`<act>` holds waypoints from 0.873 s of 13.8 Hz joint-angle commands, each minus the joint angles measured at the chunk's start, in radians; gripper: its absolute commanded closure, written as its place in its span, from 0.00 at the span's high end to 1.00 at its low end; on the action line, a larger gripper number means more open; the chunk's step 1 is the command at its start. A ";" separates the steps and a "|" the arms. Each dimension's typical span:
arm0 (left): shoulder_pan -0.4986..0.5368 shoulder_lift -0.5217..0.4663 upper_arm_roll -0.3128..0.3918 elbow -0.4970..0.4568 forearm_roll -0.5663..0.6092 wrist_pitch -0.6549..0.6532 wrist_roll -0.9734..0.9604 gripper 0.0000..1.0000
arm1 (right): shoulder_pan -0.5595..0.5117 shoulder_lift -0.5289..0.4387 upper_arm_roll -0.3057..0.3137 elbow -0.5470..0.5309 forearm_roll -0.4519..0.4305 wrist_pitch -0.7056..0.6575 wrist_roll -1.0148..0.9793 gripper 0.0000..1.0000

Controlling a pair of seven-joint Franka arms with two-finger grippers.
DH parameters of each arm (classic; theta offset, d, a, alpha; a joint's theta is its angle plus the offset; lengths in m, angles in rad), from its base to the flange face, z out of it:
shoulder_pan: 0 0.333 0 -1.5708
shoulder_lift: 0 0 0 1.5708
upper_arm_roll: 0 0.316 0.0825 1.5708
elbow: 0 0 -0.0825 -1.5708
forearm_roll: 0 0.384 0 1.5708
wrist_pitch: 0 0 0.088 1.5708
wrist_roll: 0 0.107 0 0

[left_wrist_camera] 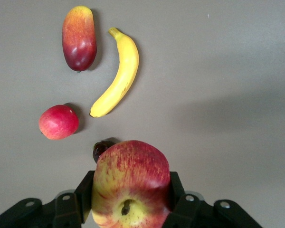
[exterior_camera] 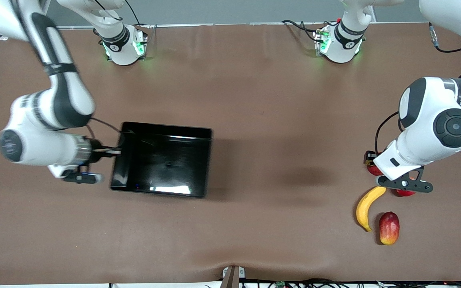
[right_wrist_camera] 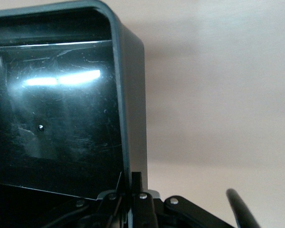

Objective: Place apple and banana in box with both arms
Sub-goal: 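Carry the apple with the left gripper over the black tray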

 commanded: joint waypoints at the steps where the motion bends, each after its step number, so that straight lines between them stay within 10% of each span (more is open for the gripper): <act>1: -0.002 -0.021 -0.004 0.000 0.003 -0.030 -0.014 0.00 | 0.114 0.041 -0.003 0.027 0.024 0.058 0.139 0.00; 12: -0.005 -0.017 -0.126 -0.004 0.001 -0.054 -0.288 0.00 | 0.412 0.233 -0.003 0.043 0.010 0.386 0.316 0.00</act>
